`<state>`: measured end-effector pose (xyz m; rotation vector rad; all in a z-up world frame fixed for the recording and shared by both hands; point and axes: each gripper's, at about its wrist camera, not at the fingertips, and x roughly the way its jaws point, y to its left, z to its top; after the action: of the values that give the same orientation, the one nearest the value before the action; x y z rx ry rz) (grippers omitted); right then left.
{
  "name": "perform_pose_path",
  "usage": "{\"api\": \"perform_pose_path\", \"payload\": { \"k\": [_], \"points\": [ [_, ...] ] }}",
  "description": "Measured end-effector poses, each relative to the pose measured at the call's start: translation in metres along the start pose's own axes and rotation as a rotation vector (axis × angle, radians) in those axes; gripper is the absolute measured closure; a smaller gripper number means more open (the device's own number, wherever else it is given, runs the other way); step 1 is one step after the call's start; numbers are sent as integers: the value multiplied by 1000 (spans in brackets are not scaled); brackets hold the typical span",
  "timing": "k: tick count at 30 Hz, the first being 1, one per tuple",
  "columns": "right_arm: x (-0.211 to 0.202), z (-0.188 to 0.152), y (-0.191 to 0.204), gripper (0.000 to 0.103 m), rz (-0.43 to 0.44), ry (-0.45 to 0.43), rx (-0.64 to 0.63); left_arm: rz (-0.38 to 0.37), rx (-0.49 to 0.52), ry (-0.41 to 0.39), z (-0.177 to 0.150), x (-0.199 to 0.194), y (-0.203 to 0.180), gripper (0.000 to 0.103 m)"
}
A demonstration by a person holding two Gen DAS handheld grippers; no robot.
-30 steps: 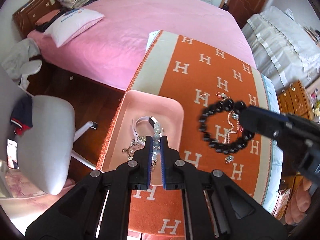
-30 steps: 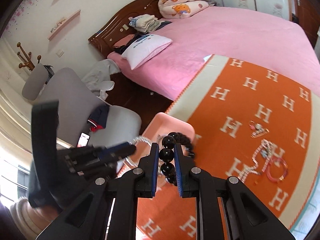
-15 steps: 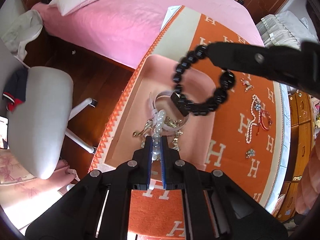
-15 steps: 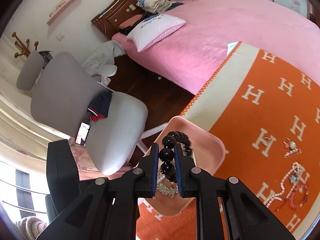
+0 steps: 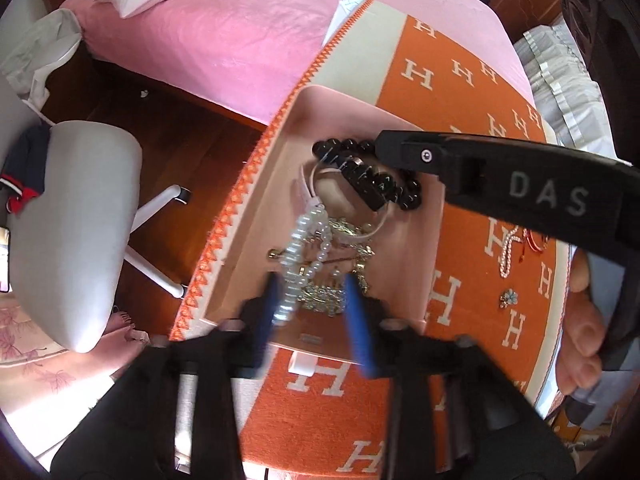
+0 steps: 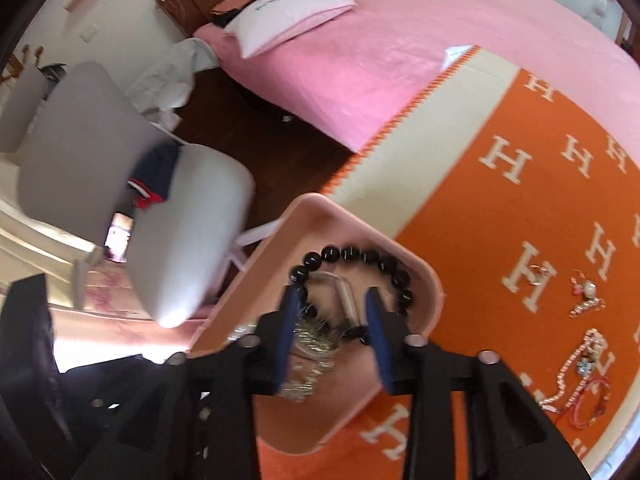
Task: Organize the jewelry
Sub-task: 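Open the left tool over the tray while the right tool drops the black bracelet in, then move both open tools from the tray back over the remaining jewelry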
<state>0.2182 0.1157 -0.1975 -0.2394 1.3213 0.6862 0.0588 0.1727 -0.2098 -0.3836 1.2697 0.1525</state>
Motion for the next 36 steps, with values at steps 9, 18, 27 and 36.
{"api": "perform_pose_path", "payload": {
  "k": [9,18,27,36],
  "points": [
    [-12,-16,-24,63,-38,-37,6,8,41,-4,1,0,-20,51],
    [-41,-43,-23,63,-65,-65,12,21,68,-37,-6,-15,-29,51],
    [-61,-83,-28,63,-102,-75,29,24,83,-56,-23,-27,-34,51],
    [-86,-131,-39,63,-134,-95,59,25,129,-75,-49,-39,-49,51]
  ]
}}
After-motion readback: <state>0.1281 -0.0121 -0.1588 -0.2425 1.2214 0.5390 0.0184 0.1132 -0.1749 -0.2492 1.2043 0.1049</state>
